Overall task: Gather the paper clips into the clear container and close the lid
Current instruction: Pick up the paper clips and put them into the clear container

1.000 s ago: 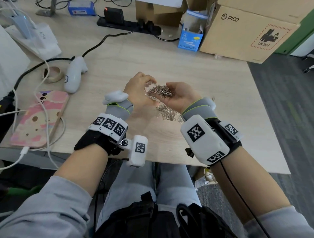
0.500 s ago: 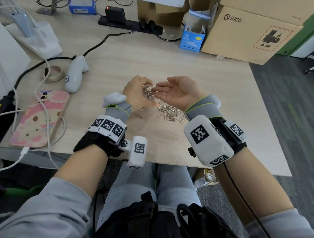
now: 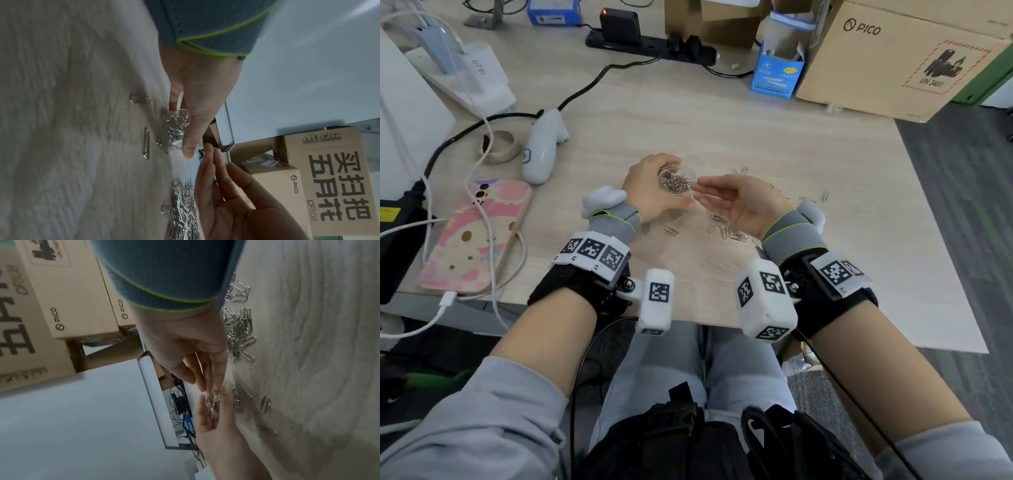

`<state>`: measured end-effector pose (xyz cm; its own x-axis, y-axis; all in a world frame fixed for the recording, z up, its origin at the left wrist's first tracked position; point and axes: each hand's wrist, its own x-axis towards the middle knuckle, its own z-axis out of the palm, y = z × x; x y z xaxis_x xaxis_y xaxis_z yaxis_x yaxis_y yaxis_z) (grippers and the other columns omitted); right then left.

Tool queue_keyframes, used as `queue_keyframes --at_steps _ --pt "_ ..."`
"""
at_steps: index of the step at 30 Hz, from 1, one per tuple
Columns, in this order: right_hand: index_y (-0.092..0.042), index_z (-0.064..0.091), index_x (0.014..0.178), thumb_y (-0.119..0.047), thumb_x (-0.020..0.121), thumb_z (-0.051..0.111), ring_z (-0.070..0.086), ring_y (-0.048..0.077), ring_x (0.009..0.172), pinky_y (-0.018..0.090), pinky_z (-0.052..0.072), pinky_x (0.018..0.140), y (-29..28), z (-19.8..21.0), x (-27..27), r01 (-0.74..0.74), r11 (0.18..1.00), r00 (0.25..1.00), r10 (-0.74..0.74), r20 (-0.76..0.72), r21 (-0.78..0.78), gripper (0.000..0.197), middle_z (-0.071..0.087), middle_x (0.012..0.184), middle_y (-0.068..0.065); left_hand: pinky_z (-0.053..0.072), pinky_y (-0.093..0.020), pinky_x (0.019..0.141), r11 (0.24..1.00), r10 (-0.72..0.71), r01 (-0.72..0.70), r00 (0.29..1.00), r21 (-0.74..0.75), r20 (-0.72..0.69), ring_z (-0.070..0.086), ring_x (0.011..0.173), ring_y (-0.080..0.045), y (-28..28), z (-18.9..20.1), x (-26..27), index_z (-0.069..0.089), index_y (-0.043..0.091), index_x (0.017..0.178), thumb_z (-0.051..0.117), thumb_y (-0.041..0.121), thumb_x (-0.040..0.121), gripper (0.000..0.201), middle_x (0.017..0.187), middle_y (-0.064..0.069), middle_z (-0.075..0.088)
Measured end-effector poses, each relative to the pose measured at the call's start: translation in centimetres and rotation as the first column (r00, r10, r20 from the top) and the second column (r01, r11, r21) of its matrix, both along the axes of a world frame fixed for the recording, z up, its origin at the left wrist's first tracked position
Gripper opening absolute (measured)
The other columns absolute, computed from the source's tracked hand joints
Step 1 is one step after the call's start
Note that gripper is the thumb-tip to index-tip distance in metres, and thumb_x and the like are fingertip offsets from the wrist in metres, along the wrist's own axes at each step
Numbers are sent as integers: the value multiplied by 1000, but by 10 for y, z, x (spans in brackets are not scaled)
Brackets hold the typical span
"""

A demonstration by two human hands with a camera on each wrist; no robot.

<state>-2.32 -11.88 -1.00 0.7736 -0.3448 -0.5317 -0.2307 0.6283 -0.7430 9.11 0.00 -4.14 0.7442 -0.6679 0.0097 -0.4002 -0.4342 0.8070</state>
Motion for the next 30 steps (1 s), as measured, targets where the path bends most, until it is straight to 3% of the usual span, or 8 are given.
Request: queue_keyframes --at_steps 6,10,15,18,21,24,27,30 --pt "-3 66 77 -1 84 60 65 17 62 19 56 58 13 -8 10 -100 921 994 79 -71 -376 9 69 71 8 44 -25 96 999 4 -8 997 -44 -78 55 110 -18 13 0 1 46 15 130 87 20 54 86 124 -5 56" --pt "-5 73 86 -7 73 71 54 13 59 22 48 58 19 -17 12 -193 611 977 50 -205 -767 12 62 67 6 45 -26 88 998 59 -60 997 -23 -55 51 100 -14 29 0 5 45 17 130 88 34 41 100 121 -4 52" --pt "-14 74 97 -16 69 76 60 11 75 19 43 71 33 -22 12 -304 333 953 87 -291 -893 28 67 81 2 44 -15 65 985 131 -131 991 112 6 55 68 -12 51 -8 11 67 12 92 87 23 53 46 83 -1 64" --pt "-12 75 90 -14 66 75 62 15 83 21 44 68 41 -27 12 -328 196 945 70 -321 -924 25 67 84 2 40 -7 56 984 66 -65 998 167 -1 53 49 5 55 -12 8 72 13 79 86 24 54 30 65 2 65" --pt "-12 76 84 -14 69 71 56 12 78 17 37 56 41 -32 5 -361 134 932 61 -356 -923 16 54 71 -6 42 -14 59 988 22 -22 1000 152 5 52 51 1 49 -13 -2 73 16 75 85 26 56 25 57 9 60" --pt "-12 76 83 -10 73 67 61 17 79 22 41 62 32 -33 -5 -367 129 930 26 -367 -921 13 65 71 0 42 -17 60 992 -11 7 999 129 34 53 51 2 36 -13 -15 73 16 74 83 27 58 22 56 12 59" --pt "-9 75 87 -6 78 61 65 23 87 20 43 68 23 -30 -13 -366 122 929 -15 -370 -923 17 74 87 11 47 -23 63 995 -20 18 1000 97 24 49 40 9 20 -15 -27 72 14 72 81 25 61 18 53 12 59" --pt "-7 75 88 -4 78 59 66 22 83 22 46 73 15 -25 -27 -240 161 963 -85 -256 -957 20 74 89 13 52 -30 68 996 -55 53 998 78 24 52 43 4 2 -15 -41 71 13 73 77 19 66 11 53 11 58"
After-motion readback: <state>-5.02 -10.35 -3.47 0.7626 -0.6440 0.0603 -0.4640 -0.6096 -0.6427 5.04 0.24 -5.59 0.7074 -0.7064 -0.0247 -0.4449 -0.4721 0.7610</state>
